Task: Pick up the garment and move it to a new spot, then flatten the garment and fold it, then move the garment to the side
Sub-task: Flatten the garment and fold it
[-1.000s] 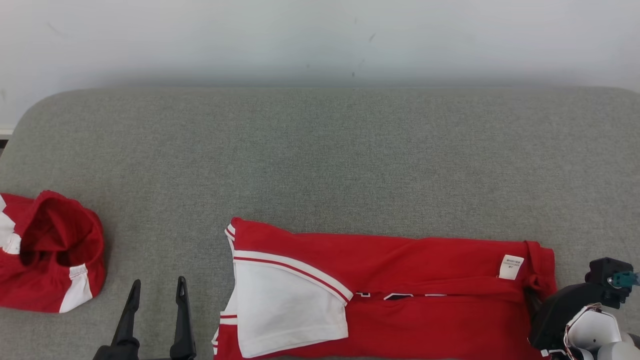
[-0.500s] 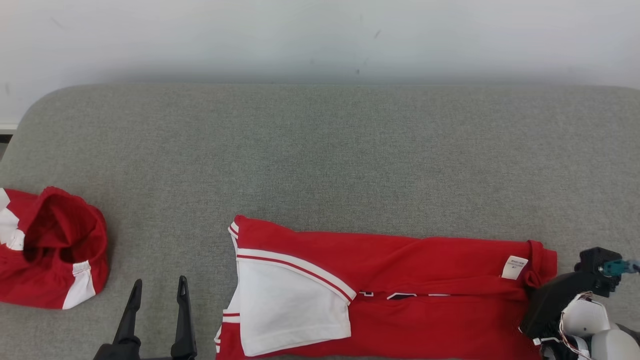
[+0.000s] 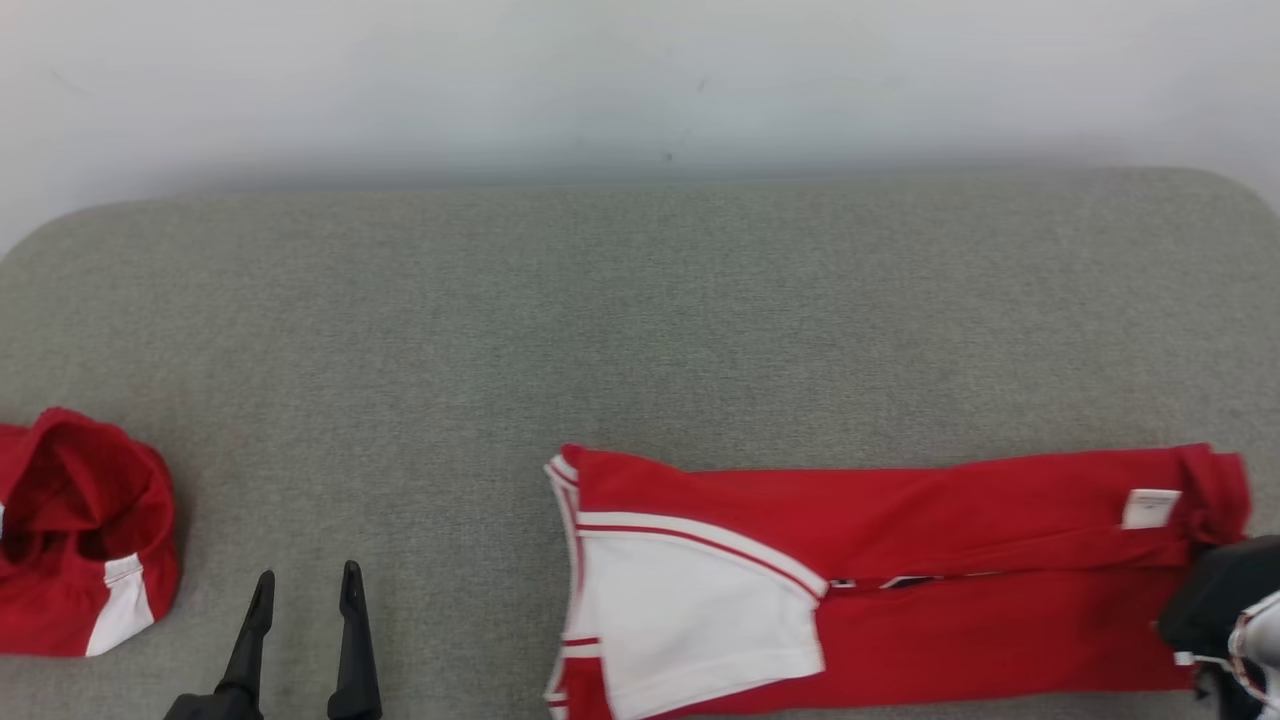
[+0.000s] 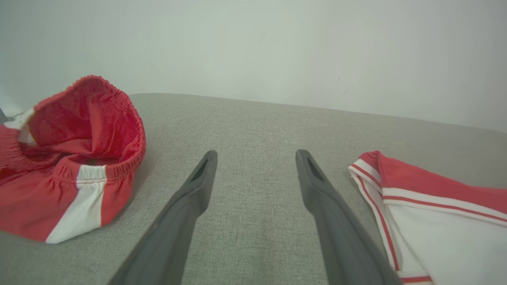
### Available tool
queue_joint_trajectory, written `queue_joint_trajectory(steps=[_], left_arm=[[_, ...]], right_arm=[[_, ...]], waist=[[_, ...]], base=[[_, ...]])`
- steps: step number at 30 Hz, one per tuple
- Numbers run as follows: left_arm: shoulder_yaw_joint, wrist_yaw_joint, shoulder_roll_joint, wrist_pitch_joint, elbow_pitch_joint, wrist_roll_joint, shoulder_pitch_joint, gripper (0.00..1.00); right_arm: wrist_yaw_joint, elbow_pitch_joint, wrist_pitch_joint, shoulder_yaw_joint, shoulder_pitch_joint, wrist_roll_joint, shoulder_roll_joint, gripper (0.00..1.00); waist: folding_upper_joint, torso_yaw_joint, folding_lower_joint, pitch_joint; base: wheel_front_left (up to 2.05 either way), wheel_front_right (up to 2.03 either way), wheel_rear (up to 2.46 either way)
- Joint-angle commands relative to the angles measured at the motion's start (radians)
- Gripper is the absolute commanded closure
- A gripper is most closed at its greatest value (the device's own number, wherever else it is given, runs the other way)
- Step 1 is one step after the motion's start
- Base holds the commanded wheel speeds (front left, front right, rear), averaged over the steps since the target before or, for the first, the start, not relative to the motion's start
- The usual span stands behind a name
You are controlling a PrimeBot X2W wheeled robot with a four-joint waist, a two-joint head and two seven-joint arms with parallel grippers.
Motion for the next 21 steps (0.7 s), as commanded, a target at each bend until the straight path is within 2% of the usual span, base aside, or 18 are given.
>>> queue_joint_trajectory(steps=[1,7,13,21], left_arm=[[0.003,-0.004,-0.002,-0.003,-0.004,-0.022,-0.006,0.00],[-0.001,-0.013,-0.003,-0.003,-0.005,-0.053,-0.016,0.00],[-0.013,-0.007,-0.003,-0.003,-0.003,-0.063,-0.017,0.00],[-0.034,0.000,-0.003,-0.003,0.019,-0.075,-0.010,0.00]], right_arm=[[-0.002,-0.027,-0.008,-0.030,-0.010,-0.022,-0.002,1.00],[-0.002,-0.092,0.000,-0.094,-0.022,-0.068,-0.001,1.00],[-0.002,-0.170,0.027,-0.087,-0.016,-0.119,-0.001,1.00],[-0.002,-0.288,0.094,0.153,0.050,-0.038,-0.001,1.00]], waist=[[-0.0001,-0.015,0.0000,0.002],[-0.0001,-0.031,0.0000,0.006],[-0.0001,-0.035,0.0000,0.000],[-0.0001,-0.014,0.0000,-0.015]], base=[[0.00,0.00,0.00],[0.00,0.00,0.00],[0.00,0.00,0.00],[0.00,0.00,0.00]])
